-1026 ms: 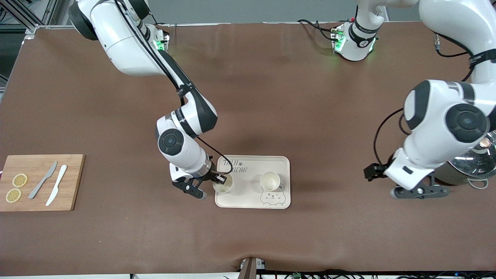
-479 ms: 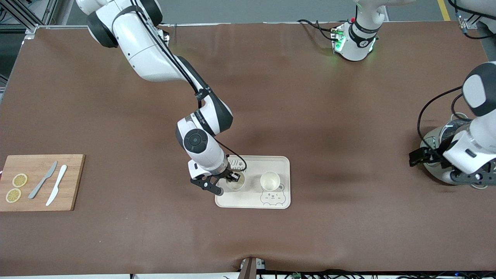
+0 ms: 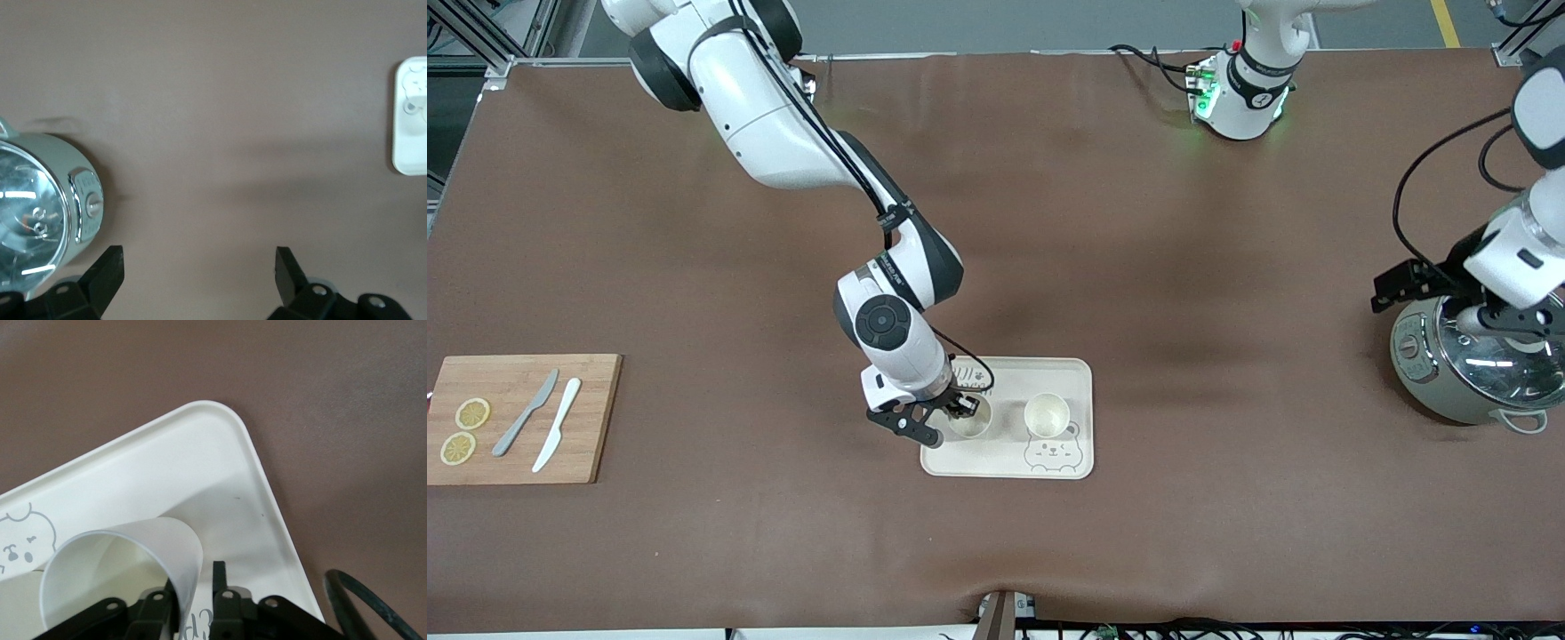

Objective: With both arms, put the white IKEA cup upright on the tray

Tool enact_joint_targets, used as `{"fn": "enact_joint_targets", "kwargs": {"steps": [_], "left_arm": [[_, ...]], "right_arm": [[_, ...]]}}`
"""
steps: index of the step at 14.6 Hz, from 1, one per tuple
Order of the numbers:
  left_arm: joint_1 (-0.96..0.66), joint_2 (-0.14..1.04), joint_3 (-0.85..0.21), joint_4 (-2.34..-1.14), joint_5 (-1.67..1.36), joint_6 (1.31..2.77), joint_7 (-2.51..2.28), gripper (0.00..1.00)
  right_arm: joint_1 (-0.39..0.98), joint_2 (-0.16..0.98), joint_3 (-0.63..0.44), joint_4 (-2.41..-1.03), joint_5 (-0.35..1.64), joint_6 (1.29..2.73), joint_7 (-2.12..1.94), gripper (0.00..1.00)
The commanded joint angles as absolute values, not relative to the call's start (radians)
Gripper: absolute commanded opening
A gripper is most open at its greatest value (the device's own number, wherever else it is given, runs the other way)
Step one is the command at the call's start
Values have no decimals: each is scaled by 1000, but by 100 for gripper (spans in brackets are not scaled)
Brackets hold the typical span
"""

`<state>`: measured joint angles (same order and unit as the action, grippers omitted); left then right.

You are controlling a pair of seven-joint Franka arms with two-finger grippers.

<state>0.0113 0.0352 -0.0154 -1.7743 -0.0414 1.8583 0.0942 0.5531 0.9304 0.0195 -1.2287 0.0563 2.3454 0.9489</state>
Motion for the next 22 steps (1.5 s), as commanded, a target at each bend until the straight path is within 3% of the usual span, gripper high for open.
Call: {"fn": "enact_joint_targets", "kwargs": {"steps": [1, 4, 8, 13, 19, 22], "left_arm": [[-2, -67, -49, -1839, -60, 1816, 74, 100], [-18, -104, -81, -1827, -58, 1787, 19, 100], [-54, -78, -80, -1695, -58, 1718, -12, 100], [-81, -29, -80, -1556, -45, 1625, -5, 100], [-83, -29, -80, -1519, -43, 1539, 25, 100], [-83, -26, -80, -1519, -11, 1488, 69, 100]], "right_arm": [[558, 945, 9, -1201, 38, 2341, 966, 100], [549, 916, 11, -1201, 37, 2326, 956, 100], [549, 862, 11, -1200, 35, 2235, 927, 100], [508, 692, 17, -1198, 54, 1929, 819, 100], [390, 415, 17, -1206, 57, 1423, 596, 100], [289, 272, 14, -1268, 55, 1283, 418, 100]]}}
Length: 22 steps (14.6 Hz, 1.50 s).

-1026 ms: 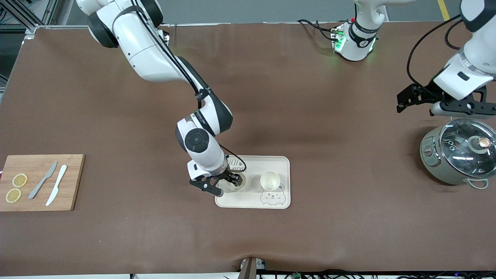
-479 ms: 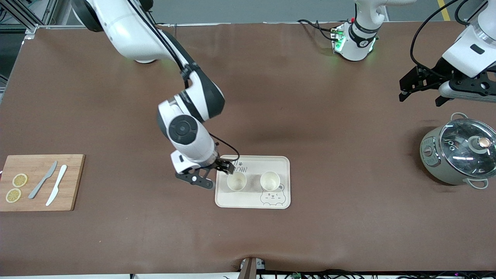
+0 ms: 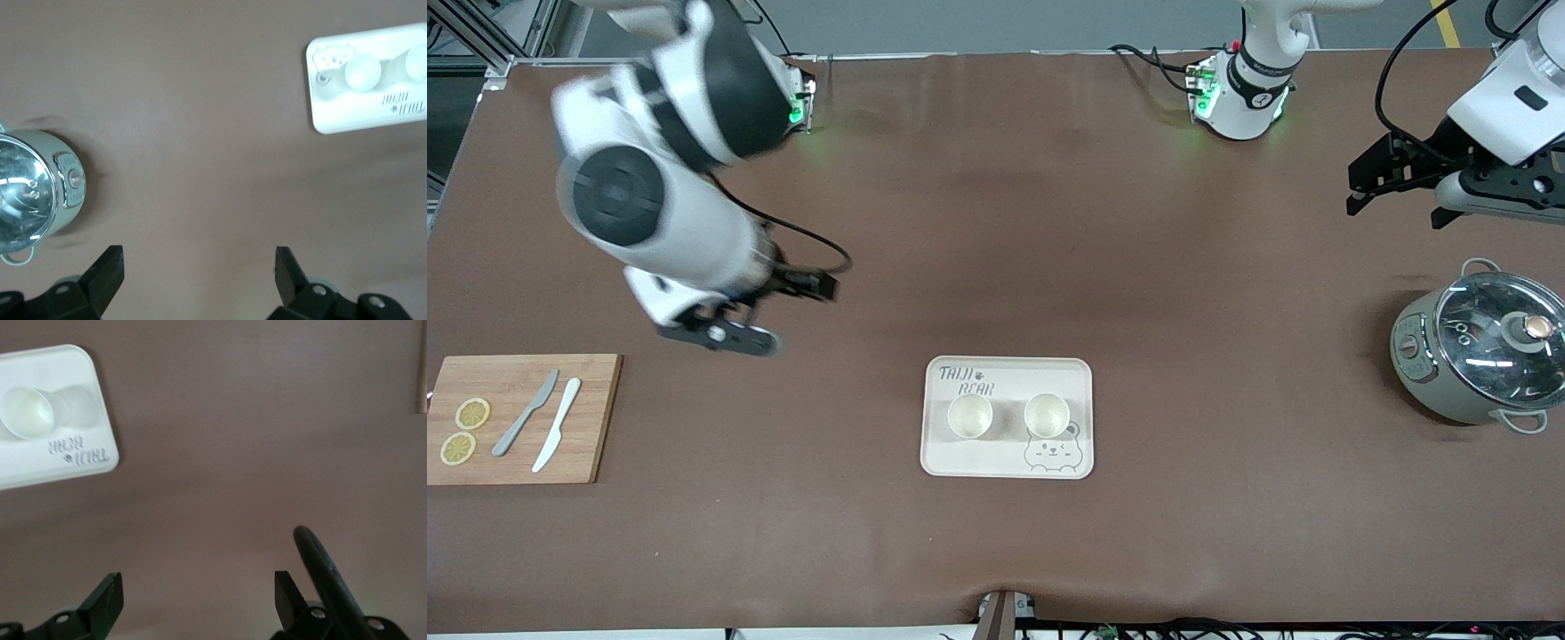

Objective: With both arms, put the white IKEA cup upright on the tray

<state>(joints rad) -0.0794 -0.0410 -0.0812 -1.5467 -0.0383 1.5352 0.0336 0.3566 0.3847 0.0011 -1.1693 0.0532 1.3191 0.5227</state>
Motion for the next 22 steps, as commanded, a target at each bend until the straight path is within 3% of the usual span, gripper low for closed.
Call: {"fn": "enact_joint_targets", "kwargs": {"steps": [1, 7, 11, 22], "left_arm": [[-83, -26, -81, -1519, 12, 1476, 87, 100], [-81, -26, -77, -1520, 41, 1473, 101, 100], [-81, -17, -72, -1519, 38, 1473, 91, 100], [-74, -17, -69, -1511, 29, 1476, 91, 100]], "right_arm": [[257, 221, 11, -1305, 52, 1267, 366, 100], [63, 55, 9, -1492, 23, 1302, 147, 100], [-32, -24, 11, -1656, -5, 1448, -6, 100], [-81, -46, 9, -1672, -25, 1465, -71, 100]]}}
